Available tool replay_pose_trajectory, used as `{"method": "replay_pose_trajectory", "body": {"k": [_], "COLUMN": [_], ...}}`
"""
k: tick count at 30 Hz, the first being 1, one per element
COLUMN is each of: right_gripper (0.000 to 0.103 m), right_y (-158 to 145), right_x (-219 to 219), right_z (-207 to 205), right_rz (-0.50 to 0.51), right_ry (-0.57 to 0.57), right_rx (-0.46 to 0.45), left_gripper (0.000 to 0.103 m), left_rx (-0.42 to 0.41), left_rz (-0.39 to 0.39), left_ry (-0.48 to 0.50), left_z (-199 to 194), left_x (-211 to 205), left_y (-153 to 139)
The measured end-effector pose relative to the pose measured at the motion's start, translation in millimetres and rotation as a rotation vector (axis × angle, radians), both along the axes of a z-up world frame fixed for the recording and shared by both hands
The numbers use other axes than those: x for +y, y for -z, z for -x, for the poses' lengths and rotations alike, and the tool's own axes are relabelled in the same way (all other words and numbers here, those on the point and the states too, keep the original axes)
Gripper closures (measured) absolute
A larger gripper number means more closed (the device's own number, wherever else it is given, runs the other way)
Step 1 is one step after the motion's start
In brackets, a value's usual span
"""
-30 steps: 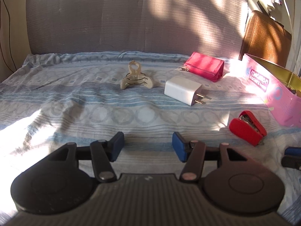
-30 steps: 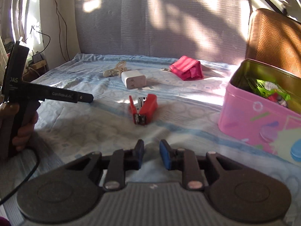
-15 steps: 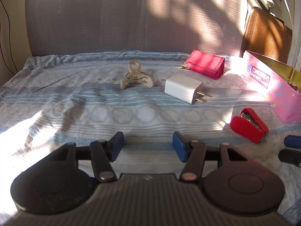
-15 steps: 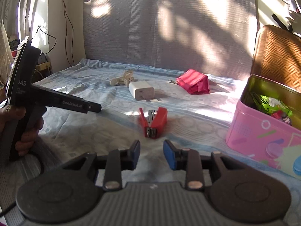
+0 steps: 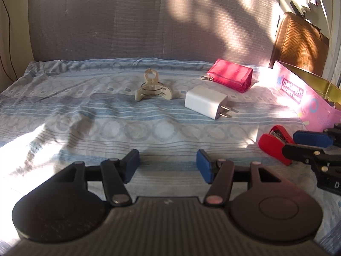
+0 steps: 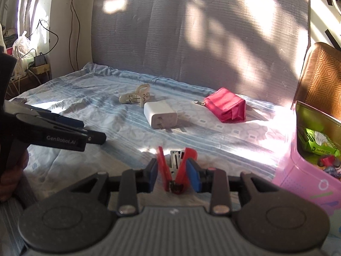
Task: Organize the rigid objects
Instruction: 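Lift the red stapler with the right tool and carry it toward the tin, then lower the stapler into the pink tin and open the right tool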
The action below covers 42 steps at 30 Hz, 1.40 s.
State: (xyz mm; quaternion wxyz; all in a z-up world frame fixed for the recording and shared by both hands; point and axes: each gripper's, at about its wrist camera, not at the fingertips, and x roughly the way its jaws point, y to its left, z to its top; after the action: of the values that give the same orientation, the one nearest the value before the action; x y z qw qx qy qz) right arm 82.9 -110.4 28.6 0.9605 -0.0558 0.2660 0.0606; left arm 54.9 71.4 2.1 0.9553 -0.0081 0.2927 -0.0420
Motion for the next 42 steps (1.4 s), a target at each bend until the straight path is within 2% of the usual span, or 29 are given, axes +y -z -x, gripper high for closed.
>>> {"method": "replay_pose_trajectory", "body": {"k": [4, 7, 8, 11, 16, 18, 20, 25, 29, 32, 35, 38, 42], "right_gripper": [0.060, 0.063, 0.066, 0.067, 0.067, 0.067, 0.067, 0.066, 0.066, 0.066, 0.066, 0.064, 0.066], "right_y": [4, 13, 13, 12, 10, 10, 11, 15, 21, 21, 23, 26, 29], "right_x": [1, -4, -7, -12, -29, -43, -58, -81, -82, -81, -85, -88, -93], "right_z": [-6, -15, -15, -10, 36, 62, 89, 141, 167, 175, 175, 171, 167], "right_rz": [0.015, -0.010, -0.035, -0.063, -0.071, -0.073, -0.063, -0.070, -0.032, -0.022, -0.043, -0.067, -0.093], "right_ry": [0.014, 0.025, 0.023, 0.005, -0.025, -0.002, 0.041, 0.167, 0.222, 0.223, 0.224, 0.223, 0.228], "right_rx": [0.013, 0.068, 0.068, 0.080, 0.091, 0.093, 0.089, 0.062, 0.014, -0.015, -0.030, -0.038, -0.043], "left_gripper": [0.041, 0.040, 0.040, 0.040, 0.041, 0.042, 0.042, 0.042, 0.043, 0.045, 0.044, 0.044, 0.049], "left_rx": [0.000, 0.000, 0.000, -0.001, -0.001, 0.003, 0.007, 0.045, 0.159, 0.259, 0.329, 0.336, 0.314], "left_rz": [0.004, 0.003, 0.005, 0.013, 0.017, -0.009, -0.003, 0.127, 0.205, 0.217, 0.275, 0.296, 0.297], "left_ry": [0.002, 0.005, 0.005, 0.009, 0.070, 0.138, 0.233, 0.536, 0.712, 0.737, 0.725, 0.705, 0.691], "left_z": [0, 0, 0, 0, 2, 5, 11, 34, 43, 42, 36, 36, 37], "left_x": [0, -1, -1, 1, -5, -18, -35, -103, -158, -187, -198, -202, -203], "left_y": [0, 0, 0, 0, -1, -2, -4, -15, -14, -7, -2, 0, 1]}}
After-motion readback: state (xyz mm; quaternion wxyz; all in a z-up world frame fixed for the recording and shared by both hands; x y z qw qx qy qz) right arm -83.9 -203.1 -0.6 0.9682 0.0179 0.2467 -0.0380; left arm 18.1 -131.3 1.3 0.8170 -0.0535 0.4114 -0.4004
